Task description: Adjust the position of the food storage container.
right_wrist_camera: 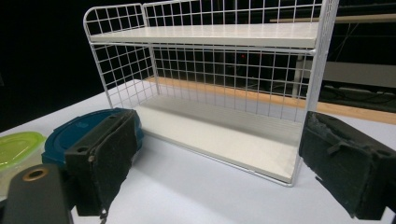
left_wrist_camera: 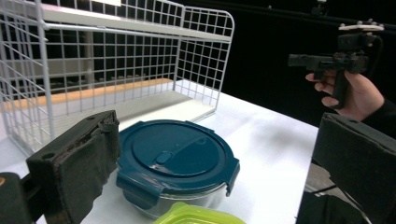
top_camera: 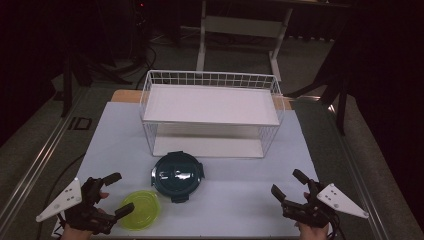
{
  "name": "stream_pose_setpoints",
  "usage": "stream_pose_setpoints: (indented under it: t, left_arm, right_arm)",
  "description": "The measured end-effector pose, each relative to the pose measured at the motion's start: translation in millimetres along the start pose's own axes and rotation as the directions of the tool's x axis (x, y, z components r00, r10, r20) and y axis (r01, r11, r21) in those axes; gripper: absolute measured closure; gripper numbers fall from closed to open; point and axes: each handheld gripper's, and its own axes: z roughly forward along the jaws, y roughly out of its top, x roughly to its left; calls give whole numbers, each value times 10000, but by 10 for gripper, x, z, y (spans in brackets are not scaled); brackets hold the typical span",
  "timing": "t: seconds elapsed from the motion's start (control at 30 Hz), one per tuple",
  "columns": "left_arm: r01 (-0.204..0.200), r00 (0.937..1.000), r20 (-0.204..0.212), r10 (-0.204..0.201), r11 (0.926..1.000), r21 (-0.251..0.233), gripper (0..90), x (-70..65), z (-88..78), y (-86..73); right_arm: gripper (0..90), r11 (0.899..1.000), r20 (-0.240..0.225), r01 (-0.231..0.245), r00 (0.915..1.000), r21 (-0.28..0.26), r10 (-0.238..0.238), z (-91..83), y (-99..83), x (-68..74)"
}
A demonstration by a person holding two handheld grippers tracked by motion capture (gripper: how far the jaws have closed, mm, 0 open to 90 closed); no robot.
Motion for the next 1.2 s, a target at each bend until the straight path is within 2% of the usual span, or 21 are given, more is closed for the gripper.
stream_pose_setpoints:
  t: [0.17, 0.27, 0.4, 0.5, 0.6, 0.7, 0.73, 0.77, 0.83, 0.93, 1.03, 1.1, 1.13, 1.17, 1.2]
  left_arm:
    - [106, 9997, 236, -106, 9999, 11, 2, -20, 3, 47]
    - [157, 9991, 395, -162, 9998, 139, 2, -45, 29, 76]
    - [264, 9968, 737, -300, 9984, 494, 2, -27, 74, 99]
    - [74, 9956, 926, -143, 9972, 745, 3, 34, 100, 165]
    - [-289, 9987, 462, 238, 9930, 1146, 16, 121, 139, 242]
    - [-398, 9985, 432, 333, 9864, 1592, 39, 242, 188, 286]
    - [-556, 9979, 414, 493, 9844, 1671, 108, 277, 200, 288]
    - [-613, 9974, 488, 533, 9818, 1797, 108, 315, 210, 286]
    - [-741, 9968, 450, 664, 9774, 1980, 206, 384, 237, 269]
    - [-892, 9951, 631, 766, 9690, 2304, 415, 473, 270, 221]
    - [-1084, 9932, 710, 918, 9526, 2842, 589, 556, 315, 148]
    - [-960, 9946, 687, 782, 9442, 3150, 675, 620, 348, 88]
    - [-1024, 9941, 686, 844, 9387, 3293, 719, 646, 363, 58]
    - [-1015, 9944, 625, 850, 9325, 3465, 747, 667, 384, 27]
    - [-1082, 9940, 556, 942, 9232, 3688, 779, 685, 406, -2]
  right_arm:
    - [113, 10000, -157, 11, 9999, 96, -9, -7, 42, 34]
    - [127, 9997, -457, 1, 9990, 230, 10, -3, 96, 61]
    - [127, 9998, -648, -50, 9979, 176, 62, -1, 145, 66]
    - [127, 10000, -642, -76, 9979, 25, 78, -24, 223, 54]
    - [127, 10000, -605, -70, 9981, -62, 66, -47, 277, 48]
    - [127, 9996, -704, -272, 9972, -105, 264, -54, 286, 56]
    - [127, 9997, -714, -220, 9972, -74, 214, -52, 285, 59]
    - [127, 9997, -714, -220, 9972, -74, 214, -52, 285, 59]
    - [128, 9997, -714, -238, 9972, -70, 233, -54, 278, 60]
    - [130, 9996, -783, -276, 9966, -36, 272, -52, 269, 69]
    - [130, 9997, -827, -253, 9963, -54, 248, -49, 263, 84]
    - [130, 9996, -871, -273, 9958, -58, 266, -44, 253, 88]
    - [130, 9996, -877, -285, 9958, -35, 281, -42, 247, 88]
    - [130, 9995, -874, -302, 9957, -28, 299, -39, 241, 87]
    - [130, 9994, -873, -333, 9956, -19, 330, -38, 235, 85]
